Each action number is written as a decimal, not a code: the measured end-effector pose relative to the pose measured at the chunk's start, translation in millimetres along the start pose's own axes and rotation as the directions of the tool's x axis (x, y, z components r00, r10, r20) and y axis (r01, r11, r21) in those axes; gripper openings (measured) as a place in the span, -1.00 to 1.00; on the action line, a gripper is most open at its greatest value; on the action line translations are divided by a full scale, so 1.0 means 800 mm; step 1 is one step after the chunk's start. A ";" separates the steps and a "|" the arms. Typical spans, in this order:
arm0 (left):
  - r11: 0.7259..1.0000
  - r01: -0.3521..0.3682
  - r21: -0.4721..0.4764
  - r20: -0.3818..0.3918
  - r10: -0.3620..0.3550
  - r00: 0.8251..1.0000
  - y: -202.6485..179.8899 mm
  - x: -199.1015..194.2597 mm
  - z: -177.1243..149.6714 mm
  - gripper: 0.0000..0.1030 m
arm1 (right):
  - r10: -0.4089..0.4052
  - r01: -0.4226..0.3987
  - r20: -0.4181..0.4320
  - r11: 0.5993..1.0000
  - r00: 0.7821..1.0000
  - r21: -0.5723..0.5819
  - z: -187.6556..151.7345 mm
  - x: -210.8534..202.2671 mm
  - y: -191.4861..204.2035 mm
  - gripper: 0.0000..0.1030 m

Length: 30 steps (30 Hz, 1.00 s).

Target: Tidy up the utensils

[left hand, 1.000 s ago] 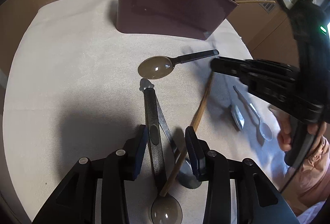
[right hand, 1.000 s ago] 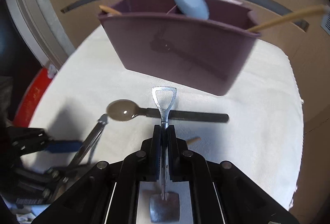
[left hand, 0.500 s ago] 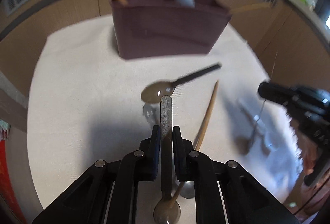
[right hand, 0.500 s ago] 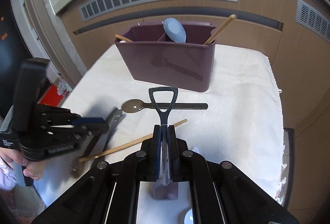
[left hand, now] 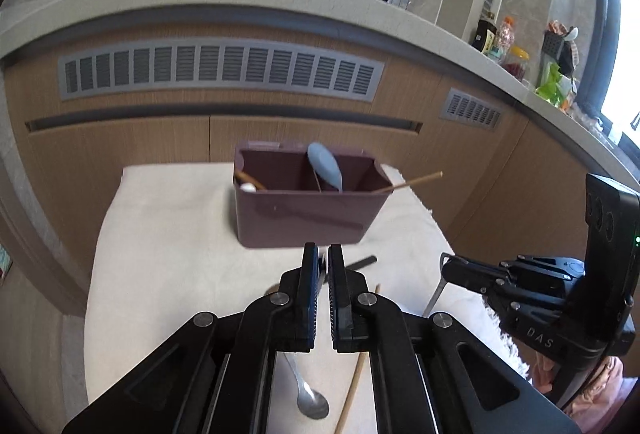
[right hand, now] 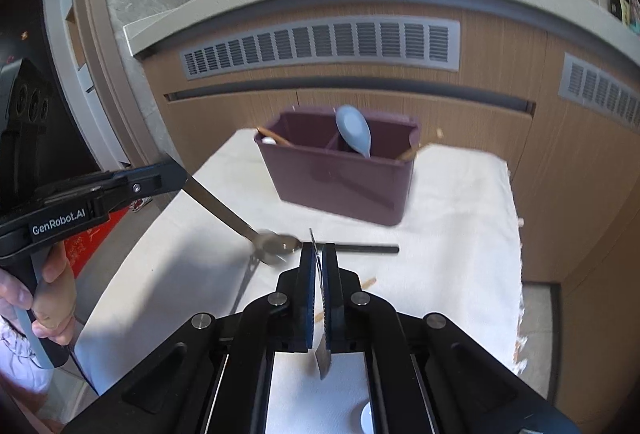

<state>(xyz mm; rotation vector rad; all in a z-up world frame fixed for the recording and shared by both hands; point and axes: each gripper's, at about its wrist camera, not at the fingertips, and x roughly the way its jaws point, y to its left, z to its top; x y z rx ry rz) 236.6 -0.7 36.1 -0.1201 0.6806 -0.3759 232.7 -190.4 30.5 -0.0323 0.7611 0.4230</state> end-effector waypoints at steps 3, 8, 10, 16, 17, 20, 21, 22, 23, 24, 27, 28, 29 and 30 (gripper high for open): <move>1.000 0.014 -0.004 0.013 -0.013 1.000 -0.004 -0.004 0.009 -0.93 | 0.005 -0.005 0.011 1.000 1.000 -0.012 0.011 -0.004 0.005 -0.96; 1.000 0.010 0.009 0.016 -0.010 1.000 -0.006 -0.004 0.012 -0.93 | 0.023 -0.023 0.023 0.999 0.999 -0.024 0.021 -0.011 0.008 -0.97; 1.000 0.007 0.009 -0.008 -0.007 1.000 -0.001 0.000 0.008 -0.93 | 0.033 -0.032 0.017 0.999 0.999 -0.017 0.021 -0.012 0.007 -0.97; 0.998 0.063 0.022 -0.191 -0.058 0.980 0.015 0.044 -0.016 -0.88 | 0.028 -0.028 0.000 1.000 1.000 -0.011 0.016 -0.013 0.002 -0.97; 0.997 0.077 0.031 -0.226 -0.068 0.972 0.016 0.055 -0.021 -0.81 | 0.029 -0.029 -0.003 1.000 1.000 -0.009 0.015 -0.013 0.000 -0.97; 0.990 0.124 0.072 -0.355 -0.091 0.931 0.019 0.097 -0.036 -0.07 | 0.016 -0.016 -0.021 1.000 1.000 -0.006 0.010 -0.010 -0.007 -0.97; 0.989 0.116 0.093 -0.380 -0.073 0.922 0.021 0.110 -0.041 0.04 | 0.013 -0.013 -0.032 1.000 0.999 -0.003 0.007 -0.008 -0.010 -0.97; 0.986 0.109 0.123 -0.407 -0.050 0.912 0.020 0.123 -0.046 0.04 | 0.009 -0.009 -0.045 1.000 0.999 0.004 0.004 -0.006 -0.015 -0.97; 0.982 0.112 0.150 -0.436 -0.036 0.899 0.019 0.136 -0.050 0.04 | 0.006 -0.006 -0.059 1.000 0.998 0.012 0.000 -0.004 -0.020 -0.97; 0.979 0.118 0.165 -0.458 -0.030 0.889 0.019 0.145 -0.053 0.04 | 0.003 -0.002 -0.074 1.000 0.997 0.015 -0.004 -0.001 -0.025 -0.97; 0.973 0.095 0.212 -0.499 0.025 0.866 0.012 0.173 -0.064 0.04 | -0.043 0.045 -0.099 0.999 0.994 0.014 -0.017 0.005 -0.038 -0.97; 0.969 0.080 0.235 -0.501 0.050 0.864 0.008 0.181 -0.067 0.03 | -0.058 0.060 -0.107 0.998 0.993 0.016 -0.021 0.006 -0.042 -0.96; 0.966 0.072 0.248 -0.495 0.063 0.866 0.005 0.185 -0.069 0.01 | -0.066 0.069 -0.113 0.997 0.991 0.022 -0.023 0.007 -0.047 -0.89; 0.963 0.063 0.260 -0.485 0.074 0.871 0.002 0.187 -0.071 -0.15 | -0.068 0.072 -0.127 0.997 0.990 0.030 -0.027 0.010 -0.052 -0.87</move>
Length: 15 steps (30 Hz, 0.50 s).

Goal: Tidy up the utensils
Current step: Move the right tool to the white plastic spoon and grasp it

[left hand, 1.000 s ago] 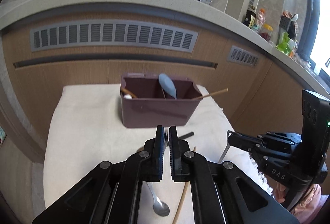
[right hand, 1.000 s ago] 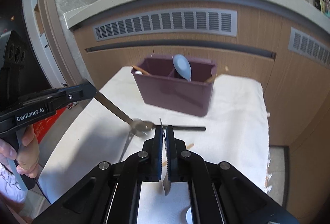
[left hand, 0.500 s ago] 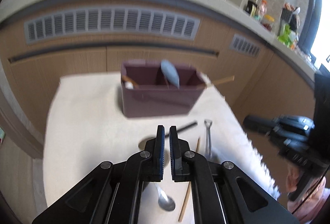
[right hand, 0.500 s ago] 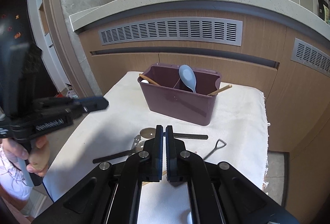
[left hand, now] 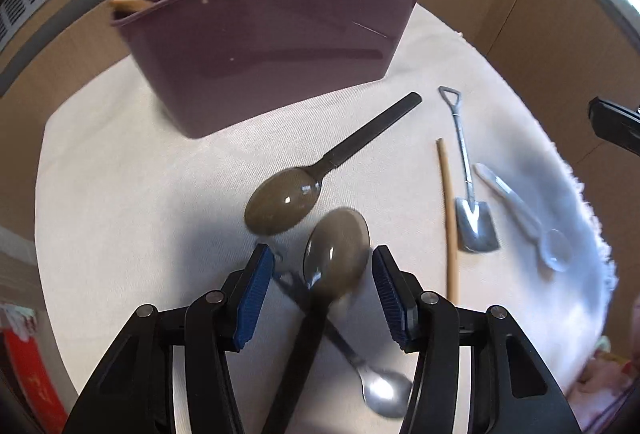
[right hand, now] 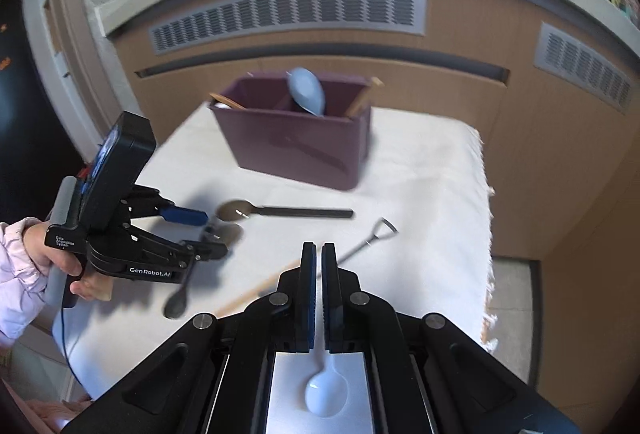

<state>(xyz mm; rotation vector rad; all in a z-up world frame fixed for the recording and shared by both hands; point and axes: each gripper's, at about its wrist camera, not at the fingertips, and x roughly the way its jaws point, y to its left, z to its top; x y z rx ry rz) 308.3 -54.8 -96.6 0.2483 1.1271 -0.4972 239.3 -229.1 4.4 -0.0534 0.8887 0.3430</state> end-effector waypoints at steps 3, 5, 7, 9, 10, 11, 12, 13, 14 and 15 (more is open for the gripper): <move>0.997 -0.071 0.005 0.047 0.071 0.996 -0.011 0.002 -0.004 -0.34 | -0.011 0.013 -0.036 0.999 0.999 0.043 -0.010 0.014 -0.013 -0.49; 0.997 -0.068 -0.033 0.085 0.071 0.994 -0.010 -0.007 -0.010 -0.34 | -0.035 0.039 -0.047 0.997 0.998 0.069 -0.017 0.026 -0.017 -0.10; 0.994 -0.051 -0.101 0.146 0.066 0.987 -0.002 -0.027 -0.017 -0.34 | -0.069 0.074 -0.054 0.993 0.996 0.089 -0.019 0.040 -0.021 -0.04; 0.982 -0.044 -0.183 0.235 0.087 0.968 0.012 -0.057 -0.028 -0.34 | -0.092 0.101 -0.075 0.987 0.993 0.122 -0.016 0.058 -0.027 -0.04; 0.974 -0.038 -0.222 0.276 0.100 0.956 0.020 -0.072 -0.033 -0.34 | -0.099 0.111 -0.086 0.983 0.991 0.148 -0.014 0.067 -0.030 -0.04; 0.966 -0.027 -0.258 0.310 0.109 0.945 0.027 -0.086 -0.039 -0.34 | -0.099 0.115 -0.094 0.978 0.991 0.176 -0.011 0.076 -0.032 -0.04; 0.955 -0.012 -0.297 0.340 0.117 0.933 0.035 -0.099 -0.044 -0.34 | -0.095 0.113 -0.100 0.973 0.990 0.202 -0.007 0.083 -0.032 -0.04; 0.944 0.001 -0.330 0.362 0.126 0.924 0.043 -0.110 -0.050 -0.34 | -0.089 0.111 -0.106 0.969 0.990 0.220 -0.004 0.089 -0.029 -0.04; 0.939 0.006 -0.345 0.371 0.130 0.919 0.049 -0.116 -0.053 -0.34 | -0.087 0.111 -0.111 0.967 0.990 0.227 -0.003 0.093 -0.025 -0.04; 0.934 0.011 -0.357 0.380 0.135 0.915 0.055 -0.123 -0.057 -0.34 | -0.083 0.107 -0.114 0.968 0.990 0.227 -0.002 0.096 -0.019 -0.04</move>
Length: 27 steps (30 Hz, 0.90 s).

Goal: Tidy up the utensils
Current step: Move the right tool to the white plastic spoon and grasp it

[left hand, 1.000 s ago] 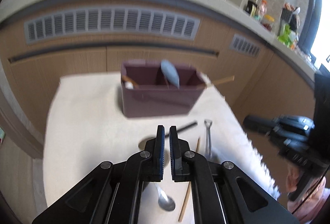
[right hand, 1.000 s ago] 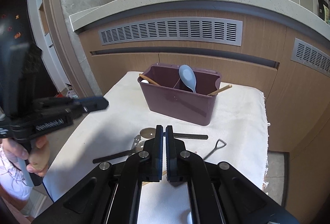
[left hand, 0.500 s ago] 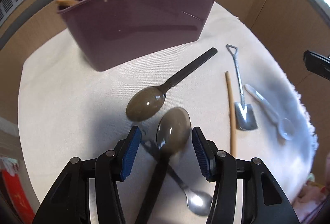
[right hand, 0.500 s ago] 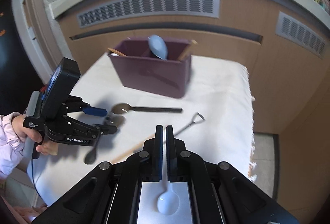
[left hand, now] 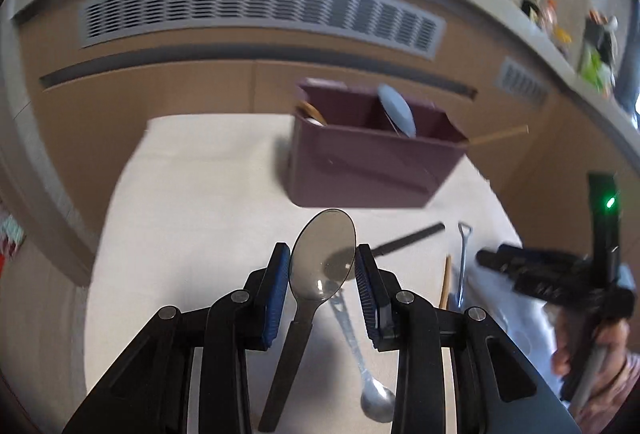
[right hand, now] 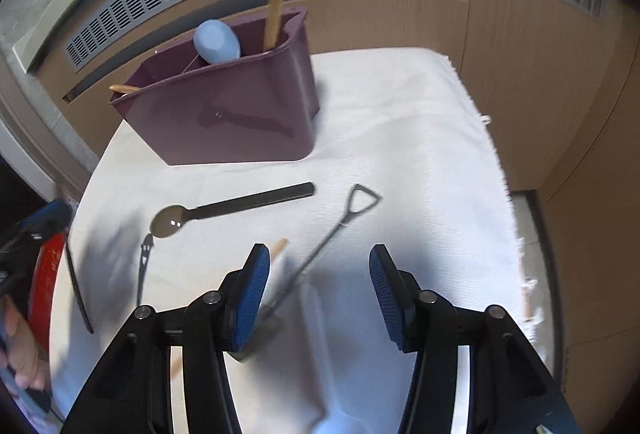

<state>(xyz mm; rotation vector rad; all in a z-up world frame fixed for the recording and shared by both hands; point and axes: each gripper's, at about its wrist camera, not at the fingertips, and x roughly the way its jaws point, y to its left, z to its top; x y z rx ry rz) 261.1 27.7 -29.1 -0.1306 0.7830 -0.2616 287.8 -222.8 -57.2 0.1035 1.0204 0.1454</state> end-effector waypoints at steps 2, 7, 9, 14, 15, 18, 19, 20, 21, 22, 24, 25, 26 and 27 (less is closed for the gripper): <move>1.000 0.003 -0.023 0.012 -0.003 1.000 0.011 -0.009 0.000 -0.34 | 0.019 -0.019 -0.012 0.999 1.000 -0.040 -0.006 0.001 0.014 -0.04; 0.997 0.026 -0.079 0.026 -0.024 0.999 0.036 -0.024 0.004 -0.34 | 0.017 -0.028 -0.055 0.980 0.998 -0.200 -0.038 -0.010 0.039 -0.04; 0.995 0.030 -0.095 0.030 -0.027 0.999 0.038 -0.022 0.001 -0.34 | 0.004 -0.016 -0.060 0.978 0.998 -0.207 -0.051 -0.020 0.034 -0.03; 0.994 0.048 -0.100 0.033 -0.045 0.998 0.037 -0.022 -0.005 -0.34 | 0.053 -0.066 -0.093 0.988 0.994 -0.137 -0.093 -0.053 -0.002 0.08; 0.994 0.046 -0.100 0.028 -0.044 0.999 0.037 -0.021 -0.007 -0.34 | 0.047 -0.060 -0.097 0.990 0.994 -0.127 -0.104 -0.058 -0.008 0.08; 0.992 0.039 -0.119 -0.002 -0.040 0.999 0.040 -0.009 -0.008 -0.34 | 0.038 -0.048 -0.098 0.994 0.994 -0.098 -0.125 -0.060 -0.016 0.08; 0.991 0.034 -0.133 -0.013 -0.036 0.999 0.043 -0.007 -0.008 -0.34 | 0.024 -0.034 -0.097 0.994 0.995 -0.101 -0.131 -0.057 -0.016 0.08; 0.990 0.028 -0.139 -0.024 -0.032 0.999 0.044 -0.005 -0.009 -0.34 | 0.008 -0.017 -0.092 0.994 0.996 -0.106 -0.135 -0.054 -0.014 0.07; 0.990 0.022 -0.142 -0.031 -0.027 0.999 0.045 -0.004 -0.010 -0.34 | -0.018 0.008 -0.084 0.993 0.996 -0.122 -0.139 -0.050 -0.011 0.03; 0.990 0.010 -0.144 -0.040 -0.016 0.999 0.046 -0.004 -0.012 -0.34 | -0.049 0.038 -0.066 0.988 0.997 -0.147 -0.140 -0.050 -0.005 -0.28; 0.990 -0.010 -0.144 -0.058 0.002 0.998 0.049 -0.004 -0.015 -0.31 | -0.095 0.084 -0.046 0.975 0.994 -0.205 -0.137 -0.052 0.003 -0.42; 0.989 -0.019 -0.146 -0.072 0.008 0.997 0.051 -0.002 -0.017 -0.30 | -0.095 0.087 -0.031 0.974 0.995 -0.208 -0.133 -0.056 0.004 -0.42; 0.989 -0.023 -0.143 -0.093 0.010 0.996 0.053 0.002 -0.019 -0.24 | -0.094 0.091 -0.003 0.974 0.996 -0.208 -0.127 -0.063 0.004 -0.42; 0.990 -0.025 -0.140 -0.108 0.010 0.994 0.054 0.006 -0.019 -0.12 | -0.092 0.096 0.026 0.972 0.995 -0.213 -0.119 -0.070 0.004 -0.42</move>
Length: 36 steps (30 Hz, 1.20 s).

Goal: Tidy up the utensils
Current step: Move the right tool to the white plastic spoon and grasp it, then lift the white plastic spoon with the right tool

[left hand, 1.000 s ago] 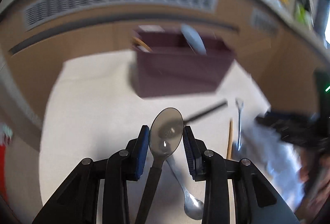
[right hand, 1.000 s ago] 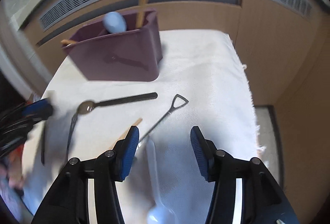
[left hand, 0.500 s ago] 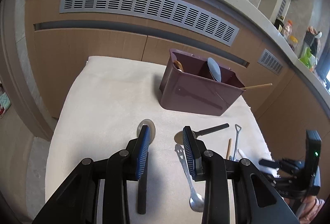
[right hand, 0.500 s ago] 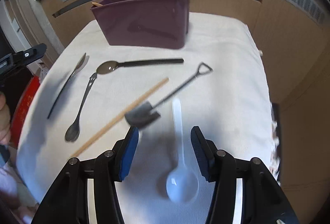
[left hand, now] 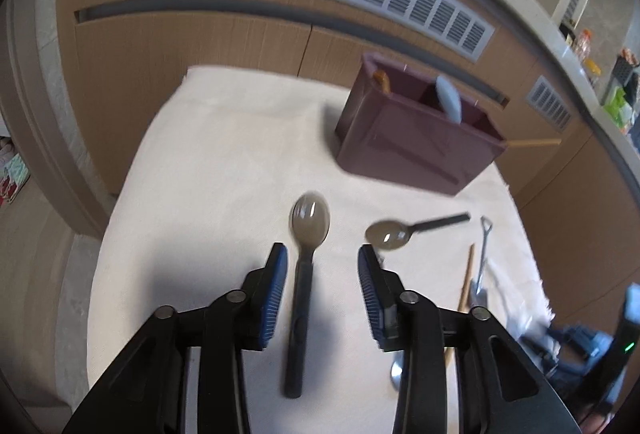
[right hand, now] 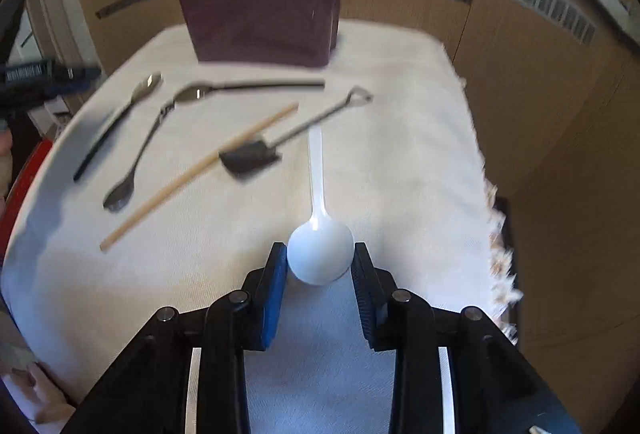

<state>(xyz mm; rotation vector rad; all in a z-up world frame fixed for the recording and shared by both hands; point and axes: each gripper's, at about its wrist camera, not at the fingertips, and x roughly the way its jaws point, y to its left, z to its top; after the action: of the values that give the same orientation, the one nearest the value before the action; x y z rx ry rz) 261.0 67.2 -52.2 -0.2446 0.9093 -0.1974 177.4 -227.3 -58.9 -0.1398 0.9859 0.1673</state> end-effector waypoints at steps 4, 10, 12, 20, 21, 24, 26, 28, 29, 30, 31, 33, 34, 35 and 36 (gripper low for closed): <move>0.999 -0.014 0.044 -0.092 0.018 0.996 -0.005 0.034 0.006 -0.01 | 0.041 -0.041 0.089 0.999 0.995 -0.004 0.041 -0.025 -0.007 -0.43; 0.993 -0.088 0.081 -0.197 0.102 0.975 -0.011 0.096 0.033 -0.01 | 0.114 -0.116 0.150 0.993 0.982 0.010 0.087 -0.044 -0.013 -0.43; 0.990 -0.113 0.085 -0.205 0.128 0.970 -0.014 0.109 0.038 -0.01 | 0.111 -0.112 0.150 0.994 0.982 -0.004 0.094 -0.047 -0.010 -0.43; 0.980 -0.132 0.149 -0.049 0.140 0.989 -0.037 0.071 0.024 -0.36 | 0.125 -0.120 0.147 0.992 0.981 -0.043 0.097 -0.054 -0.006 -0.43; 0.980 -0.126 0.154 -0.014 0.130 0.991 -0.041 0.055 0.021 -0.36 | 0.124 -0.118 0.145 0.992 0.982 -0.047 0.096 -0.055 -0.006 -0.43; 0.983 -0.102 0.155 0.088 0.090 0.992 -0.051 0.005 0.019 -0.36 | 0.127 -0.121 0.135 0.991 0.983 -0.054 0.094 -0.057 -0.006 -0.43; 0.985 -0.080 0.150 0.157 0.057 0.986 -0.057 -0.029 0.020 -0.36 | 0.134 -0.129 0.131 0.990 0.982 -0.051 0.093 -0.060 -0.006 -0.42; 0.987 -0.057 0.148 0.218 0.024 0.976 -0.066 -0.060 0.026 -0.37 | 0.149 -0.143 0.134 0.989 0.980 -0.048 0.094 -0.068 -0.007 -0.42; 0.987 -0.035 0.156 0.257 -0.007 0.966 -0.073 -0.081 0.031 -0.41 | 0.160 -0.154 0.138 0.987 0.977 -0.051 0.096 -0.075 -0.007 -0.43; 0.986 -0.018 0.167 0.278 -0.030 0.960 -0.080 -0.093 0.035 -0.63 | 0.172 -0.165 0.144 0.984 0.974 -0.062 0.101 -0.084 -0.007 -0.43; 0.983 0.014 0.184 0.303 -0.071 0.950 -0.089 -0.110 0.045 -0.64 | 0.181 -0.170 0.156 0.982 0.971 -0.081 0.110 -0.097 -0.008 -0.43; 0.975 0.067 0.210 0.337 -0.136 0.932 -0.104 -0.135 0.068 -0.64 | 0.184 -0.165 0.177 0.979 0.967 -0.116 0.131 -0.120 -0.009 -0.43; 0.970 0.083 0.229 0.361 -0.164 0.918 -0.114 -0.147 0.085 -0.64 | 0.188 -0.165 0.189 0.977 0.964 -0.132 0.148 -0.136 -0.011 -0.42; 0.966 0.086 0.245 0.382 -0.178 0.907 -0.121 -0.155 0.098 -0.64 | 0.199 -0.173 0.191 0.974 0.961 -0.146 0.163 -0.145 -0.013 -0.42; 0.962 0.080 0.262 0.408 -0.186 0.894 -0.130 -0.163 0.113 -0.64 | 0.212 -0.185 0.186 0.971 0.959 -0.154 0.181 -0.154 -0.016 -0.42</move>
<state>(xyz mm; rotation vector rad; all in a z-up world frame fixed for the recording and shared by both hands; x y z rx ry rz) 248.3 14.9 129.6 -0.1179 0.4215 -0.3633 231.1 -221.2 123.8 -0.1449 0.7848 0.4259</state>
